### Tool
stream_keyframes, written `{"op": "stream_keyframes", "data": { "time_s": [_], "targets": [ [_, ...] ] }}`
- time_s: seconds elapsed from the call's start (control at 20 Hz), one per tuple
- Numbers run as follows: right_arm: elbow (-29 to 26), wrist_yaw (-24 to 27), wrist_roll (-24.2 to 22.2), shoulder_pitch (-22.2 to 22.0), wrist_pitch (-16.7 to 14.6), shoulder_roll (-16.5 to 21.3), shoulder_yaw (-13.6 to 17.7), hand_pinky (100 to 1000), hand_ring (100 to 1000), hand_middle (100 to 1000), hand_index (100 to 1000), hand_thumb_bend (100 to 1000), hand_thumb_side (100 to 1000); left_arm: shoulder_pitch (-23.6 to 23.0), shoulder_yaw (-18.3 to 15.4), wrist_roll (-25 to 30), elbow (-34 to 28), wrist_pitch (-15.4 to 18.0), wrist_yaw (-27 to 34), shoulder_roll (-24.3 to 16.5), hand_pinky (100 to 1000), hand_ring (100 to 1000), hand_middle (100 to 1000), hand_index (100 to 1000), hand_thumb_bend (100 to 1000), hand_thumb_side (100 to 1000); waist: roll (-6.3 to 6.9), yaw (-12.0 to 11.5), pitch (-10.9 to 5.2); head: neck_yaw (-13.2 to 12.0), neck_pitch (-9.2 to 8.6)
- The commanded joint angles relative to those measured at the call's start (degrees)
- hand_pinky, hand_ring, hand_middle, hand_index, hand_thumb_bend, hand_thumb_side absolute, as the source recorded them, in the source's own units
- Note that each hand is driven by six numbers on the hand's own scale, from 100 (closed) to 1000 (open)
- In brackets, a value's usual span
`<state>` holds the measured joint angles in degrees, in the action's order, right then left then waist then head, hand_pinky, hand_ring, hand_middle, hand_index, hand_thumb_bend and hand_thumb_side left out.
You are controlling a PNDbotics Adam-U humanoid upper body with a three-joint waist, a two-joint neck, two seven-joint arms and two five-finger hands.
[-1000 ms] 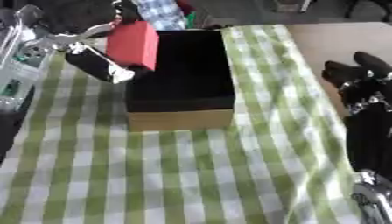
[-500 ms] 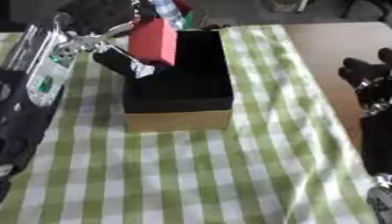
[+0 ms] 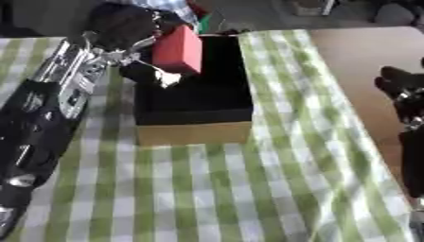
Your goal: Pick up objects on the table and place them in the box.
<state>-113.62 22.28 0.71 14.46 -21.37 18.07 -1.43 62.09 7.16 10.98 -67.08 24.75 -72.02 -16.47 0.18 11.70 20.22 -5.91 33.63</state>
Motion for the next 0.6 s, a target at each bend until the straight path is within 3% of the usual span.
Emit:
{"op": "stream_keyframes", "data": {
  "time_s": [0.05,0.2,0.25,0.35,0.6],
  "targets": [
    [-1.0,0.3,0.0,0.3,0.0,0.6,0.4,857,806,590,818,100,862,1.1,0.3,-3.0,0.7,0.3,-2.3,-0.8,693,1000,1000,1000,563,948,0.39,0.0,-0.30,0.1,-0.40],
    [-1.0,0.3,0.1,0.2,0.0,0.6,0.4,857,806,590,818,100,862,1.0,1.1,-5.7,1.9,-0.5,-4.9,-1.3,703,1000,1000,1000,738,919,0.33,-0.1,-0.40,0.2,-0.37],
    [-1.0,0.3,0.1,0.2,0.0,0.6,0.4,858,806,590,818,100,863,1.0,1.2,-6.6,2.2,-1.0,-5.8,-1.4,701,1000,1000,1000,844,924,0.30,-0.1,-0.43,0.2,-0.37],
    [-1.0,0.4,0.1,0.1,0.1,0.5,0.4,858,806,590,818,100,863,0.9,1.4,-8.3,2.9,-1.9,-7.6,-1.4,701,1000,1000,1000,967,947,0.24,-0.2,-0.51,0.2,-0.33],
    [-1.0,0.4,0.0,0.0,0.4,0.3,0.3,859,807,590,818,100,864,0.7,0.8,-12.9,2.7,-2.7,-11.1,-0.4,707,1000,1000,1000,1000,894,0.06,-0.4,-0.70,0.2,-0.22]
  ]
}}
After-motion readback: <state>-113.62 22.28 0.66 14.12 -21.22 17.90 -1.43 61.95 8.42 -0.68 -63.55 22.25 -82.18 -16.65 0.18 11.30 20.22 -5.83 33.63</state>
